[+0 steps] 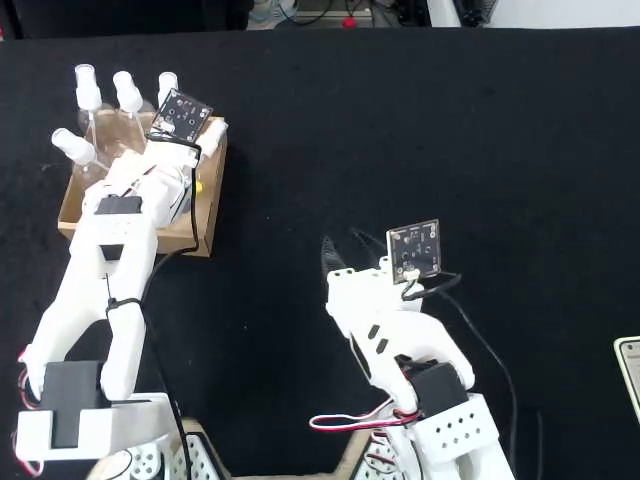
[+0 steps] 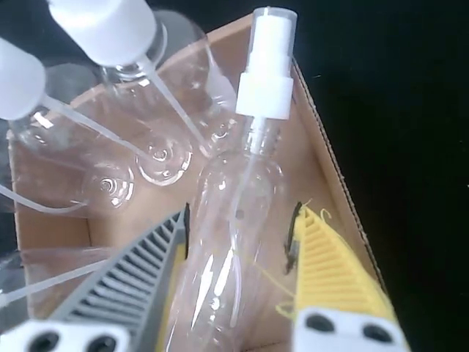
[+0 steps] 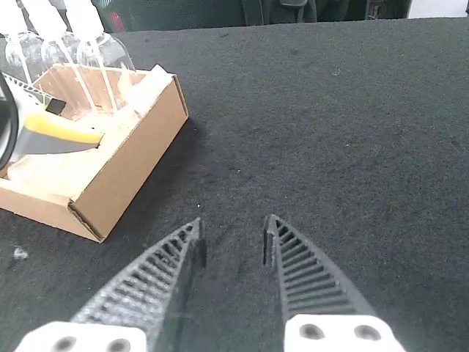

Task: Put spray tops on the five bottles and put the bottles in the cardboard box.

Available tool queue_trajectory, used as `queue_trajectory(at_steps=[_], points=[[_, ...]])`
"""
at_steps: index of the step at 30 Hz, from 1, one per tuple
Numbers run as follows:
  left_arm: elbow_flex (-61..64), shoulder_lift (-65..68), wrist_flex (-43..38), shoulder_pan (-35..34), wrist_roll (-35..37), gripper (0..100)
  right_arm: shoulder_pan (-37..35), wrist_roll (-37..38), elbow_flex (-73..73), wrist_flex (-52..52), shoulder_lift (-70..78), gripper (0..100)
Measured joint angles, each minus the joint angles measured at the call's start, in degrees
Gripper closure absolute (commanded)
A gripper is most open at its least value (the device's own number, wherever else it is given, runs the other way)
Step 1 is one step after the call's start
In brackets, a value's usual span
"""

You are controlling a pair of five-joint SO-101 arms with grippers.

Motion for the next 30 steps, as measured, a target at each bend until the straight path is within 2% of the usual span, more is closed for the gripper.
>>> queue_trajectory(at_steps=[4, 15, 22, 30], points=[[0.00, 0.00, 0.00, 0.00, 0.00, 70, 0.00, 0.00, 0.00, 0.00, 0.00, 87.1], [-0.26, 0.35, 0.00, -0.09, -3.08, 70, 0.00, 0.00, 0.00, 0.00, 0.00, 87.1], [-9.49, 8.09, 8.35, -0.09, -3.08, 70, 0.00, 0.00, 0.00, 0.00, 0.00, 87.1], [-12.22, 8.88, 8.53, -0.18, -3.69, 70, 0.00, 0.00, 0.00, 0.00, 0.00, 87.1]])
